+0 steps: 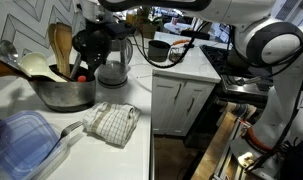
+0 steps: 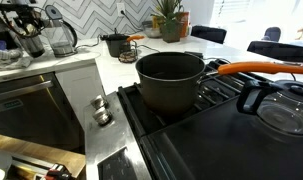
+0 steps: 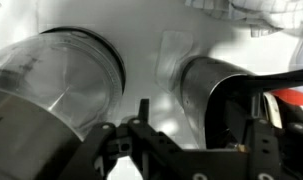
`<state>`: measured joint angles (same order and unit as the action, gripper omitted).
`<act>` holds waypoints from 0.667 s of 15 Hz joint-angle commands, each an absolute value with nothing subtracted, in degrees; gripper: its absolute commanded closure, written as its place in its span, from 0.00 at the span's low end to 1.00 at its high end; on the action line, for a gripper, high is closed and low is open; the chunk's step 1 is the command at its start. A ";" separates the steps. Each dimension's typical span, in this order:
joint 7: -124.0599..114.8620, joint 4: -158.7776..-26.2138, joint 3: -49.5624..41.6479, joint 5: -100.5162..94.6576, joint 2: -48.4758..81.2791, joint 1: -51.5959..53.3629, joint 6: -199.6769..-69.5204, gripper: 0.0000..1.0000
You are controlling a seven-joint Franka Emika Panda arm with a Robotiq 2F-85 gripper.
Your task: Place the utensil holder next to the stove
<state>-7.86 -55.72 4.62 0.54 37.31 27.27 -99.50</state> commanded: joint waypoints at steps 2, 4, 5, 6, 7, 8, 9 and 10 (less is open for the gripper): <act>-5.78 -56.34 5.60 1.49 38.60 26.81 -102.46 0.00; -6.22 -56.05 5.46 1.07 39.41 26.98 -103.04 0.02; -6.35 -55.90 5.55 1.21 39.79 27.00 -103.00 0.05; -6.49 -55.76 5.61 1.29 40.11 27.05 -102.82 0.22; -6.50 -55.63 5.59 1.18 40.46 27.10 -102.67 0.28; -6.45 -55.49 5.62 1.20 40.79 27.10 -102.66 0.35; -6.53 -55.31 5.63 1.13 41.17 27.21 -102.54 0.42; -6.49 -55.15 5.72 1.21 41.57 27.24 -102.43 0.52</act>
